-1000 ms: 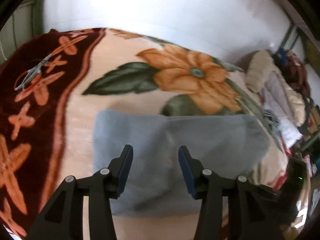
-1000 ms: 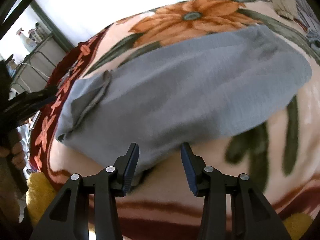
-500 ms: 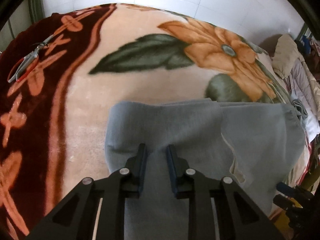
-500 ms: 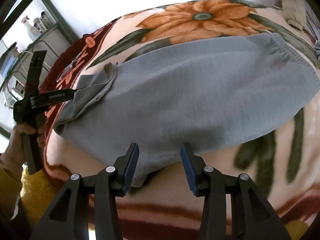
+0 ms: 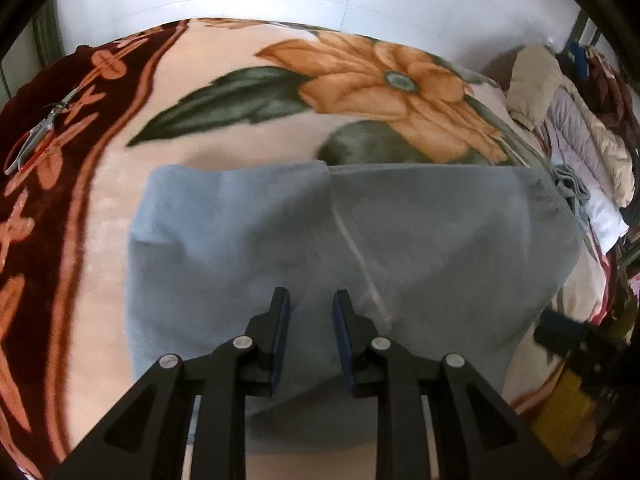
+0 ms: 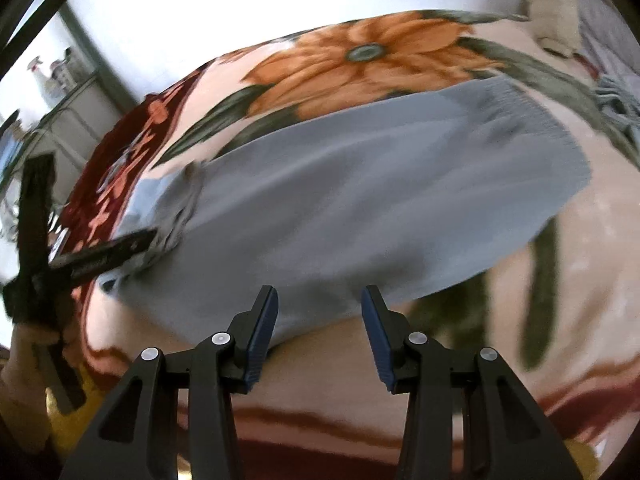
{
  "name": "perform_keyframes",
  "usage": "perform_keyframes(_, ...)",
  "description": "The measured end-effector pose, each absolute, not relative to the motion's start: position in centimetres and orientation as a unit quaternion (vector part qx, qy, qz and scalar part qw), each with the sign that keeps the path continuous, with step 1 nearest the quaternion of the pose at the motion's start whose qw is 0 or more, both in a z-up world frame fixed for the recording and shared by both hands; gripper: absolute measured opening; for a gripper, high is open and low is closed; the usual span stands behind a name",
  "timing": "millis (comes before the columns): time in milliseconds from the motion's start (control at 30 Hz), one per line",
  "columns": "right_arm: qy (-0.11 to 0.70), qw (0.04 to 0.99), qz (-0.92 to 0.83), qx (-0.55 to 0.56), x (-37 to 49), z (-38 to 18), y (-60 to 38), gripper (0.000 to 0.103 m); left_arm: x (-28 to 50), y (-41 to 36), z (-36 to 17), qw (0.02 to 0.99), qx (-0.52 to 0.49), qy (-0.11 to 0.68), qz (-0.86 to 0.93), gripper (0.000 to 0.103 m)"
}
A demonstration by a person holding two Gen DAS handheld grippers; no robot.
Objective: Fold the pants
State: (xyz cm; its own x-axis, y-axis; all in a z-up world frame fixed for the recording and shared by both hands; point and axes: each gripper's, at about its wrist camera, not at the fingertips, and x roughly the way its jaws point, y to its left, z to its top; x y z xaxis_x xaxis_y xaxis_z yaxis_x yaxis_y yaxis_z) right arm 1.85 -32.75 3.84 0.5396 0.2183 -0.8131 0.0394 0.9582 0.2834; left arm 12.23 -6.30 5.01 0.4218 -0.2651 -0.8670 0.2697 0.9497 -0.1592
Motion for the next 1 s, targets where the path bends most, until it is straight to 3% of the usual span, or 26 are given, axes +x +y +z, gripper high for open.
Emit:
perform_keyframes(333,0.447,0.868,-0.072,0.201,2.5,5.2,-41.8,0.064,10.6,-7.2,4.8,0.846,0.009,0.511,-0.152,0.038)
perform_keyframes(567,0.437,0.858,-0.093,0.255,3.7,4.4,-45.8,0.066,9.9,-6.6,6.3,0.851,-0.001,0.507,-0.137,0.047)
perform_keyframes(733,0.455,0.826,-0.071,0.326,4.9,1.3,-47.5,0.066,9.8,-6.0,7.3,0.855,-0.002,0.504,-0.124,0.049)
perform_keyframes(900,0.460,0.824,-0.071,0.322,5.5,0.6,-47.4,0.065,9.9,-5.2,7.5,0.855,0.004,0.509,-0.102,0.049)
perform_keyframes(933,0.461,0.826,-0.071,0.317,5.5,0.8,-47.4,0.063,10.0,-5.0,7.5,0.854,0.005,0.512,-0.096,0.049)
perform_keyframes(1000,0.463,0.834,-0.072,0.290,5.7,1.4,-46.8,0.049,10.1,-4.4,7.4,0.850,0.002,0.520,-0.083,0.049)
